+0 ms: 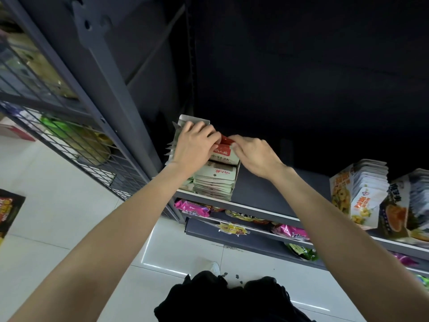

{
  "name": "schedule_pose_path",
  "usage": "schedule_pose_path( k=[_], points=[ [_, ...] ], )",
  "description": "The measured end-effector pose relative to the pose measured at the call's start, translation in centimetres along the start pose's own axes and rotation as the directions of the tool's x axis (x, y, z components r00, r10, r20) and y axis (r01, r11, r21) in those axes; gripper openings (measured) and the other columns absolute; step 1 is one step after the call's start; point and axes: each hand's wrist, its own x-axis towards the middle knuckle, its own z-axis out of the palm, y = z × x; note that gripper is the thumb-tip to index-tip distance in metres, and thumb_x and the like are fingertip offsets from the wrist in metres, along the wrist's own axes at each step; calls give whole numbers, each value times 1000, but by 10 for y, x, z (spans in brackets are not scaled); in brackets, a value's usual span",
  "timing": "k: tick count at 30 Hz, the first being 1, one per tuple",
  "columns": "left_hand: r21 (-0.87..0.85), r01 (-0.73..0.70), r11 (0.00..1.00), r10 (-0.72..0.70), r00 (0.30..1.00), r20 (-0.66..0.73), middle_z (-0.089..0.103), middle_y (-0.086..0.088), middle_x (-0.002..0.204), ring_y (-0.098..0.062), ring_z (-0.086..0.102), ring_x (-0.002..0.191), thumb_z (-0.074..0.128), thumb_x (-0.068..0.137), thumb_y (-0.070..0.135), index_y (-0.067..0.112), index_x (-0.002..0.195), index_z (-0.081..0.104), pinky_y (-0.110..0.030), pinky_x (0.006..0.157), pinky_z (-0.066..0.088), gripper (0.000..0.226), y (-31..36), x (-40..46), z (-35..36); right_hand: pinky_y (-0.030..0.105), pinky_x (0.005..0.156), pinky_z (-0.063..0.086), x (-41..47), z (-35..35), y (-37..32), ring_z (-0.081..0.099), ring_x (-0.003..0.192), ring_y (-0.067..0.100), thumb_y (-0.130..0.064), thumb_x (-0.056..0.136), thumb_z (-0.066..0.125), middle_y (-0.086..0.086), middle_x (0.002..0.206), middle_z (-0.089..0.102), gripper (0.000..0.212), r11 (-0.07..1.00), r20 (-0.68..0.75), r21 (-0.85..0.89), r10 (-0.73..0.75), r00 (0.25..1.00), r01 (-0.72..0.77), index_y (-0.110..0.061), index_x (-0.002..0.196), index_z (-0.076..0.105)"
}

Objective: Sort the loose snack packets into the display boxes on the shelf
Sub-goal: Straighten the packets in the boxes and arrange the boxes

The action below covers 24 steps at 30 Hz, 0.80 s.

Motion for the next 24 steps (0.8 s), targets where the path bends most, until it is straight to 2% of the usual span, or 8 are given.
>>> schedule_pose_path(
  k=[2, 5, 7, 10, 13, 15, 20, 24],
  points=[
    [-14, 44, 999, -44, 999, 3, 62, 4, 84, -21, 56, 84, 74, 75, 23, 21, 82, 63, -34, 77, 36, 14, 2, 1, -2, 41, 80, 52, -2, 2, -2, 64, 94, 29, -40, 98, 44, 9, 114, 64, 45, 996, 7, -85, -15, 1000, 15, -14, 134, 45],
    [-73, 58, 996, -61, 998, -35, 61, 3, 90, -21, 54, 85, 72, 77, 30, 19, 87, 60, -34, 76, 38, 19, 9, -10, -6, 41, 68, 53, 3, 11, 2, 65, 78, 31, -31, 99, 46, 7, 93, 66, 30, 986, -77, -167, -34, 996, 20, -11, 120, 53],
    [-128, -81, 988, 79, 997, -15, 61, 3, 90, -19, 54, 85, 68, 79, 44, 20, 88, 58, -32, 75, 36, 27, 14, -25, -8, 41, 62, 52, 5, 14, 5, 63, 68, 30, -28, 100, 45, 7, 82, 65, 24, 990, -123, -138, -50, 991, 32, -10, 110, 56],
    [-131, -230, 964, 248, 959, 136, 63, 5, 91, -18, 56, 87, 72, 69, 55, 22, 90, 62, -30, 75, 31, 40, 13, -42, -8, 41, 59, 52, 6, 16, 6, 62, 66, 28, -26, 98, 48, 6, 80, 65, 21, 996, -173, -67, -72, 982, 61, -10, 105, 59],
    [-79, -237, 968, 250, 915, 317, 66, 5, 92, -17, 60, 86, 80, 58, 53, 23, 92, 65, -31, 77, 35, 47, 10, -43, -1, 41, 60, 53, 6, 19, 8, 63, 70, 26, -27, 98, 49, 4, 84, 66, 20, 998, -191, -37, -62, 980, 56, -12, 106, 59],
    [-75, -240, 968, 251, 901, 353, 68, 6, 88, -16, 63, 82, 78, 61, 47, 25, 90, 67, -29, 76, 44, 38, 10, -41, 2, 40, 63, 53, 5, 20, 9, 64, 74, 26, -26, 98, 49, 4, 88, 67, 20, 998, -192, -24, -55, 980, 52, -12, 108, 59],
    [-115, -209, 971, 234, 929, 286, 67, 6, 70, -13, 65, 63, 75, 69, 22, 20, 79, 70, -24, 60, 50, 12, 16, -41, 10, 40, 64, 54, 2, 21, 9, 65, 77, 26, -26, 99, 47, 5, 92, 67, 22, 999, -171, -7, -49, 984, 49, -13, 112, 59],
    [-139, -177, 974, 205, 951, 231, 67, 9, 63, -11, 64, 54, 79, 69, 18, 23, 73, 73, -21, 47, 48, 9, 12, -32, 8, 40, 74, 52, -4, 20, 7, 62, 90, 25, -28, 100, 45, 5, 102, 65, 27, 999, -128, 21, -28, 991, 31, -15, 120, 56]
  ],
)
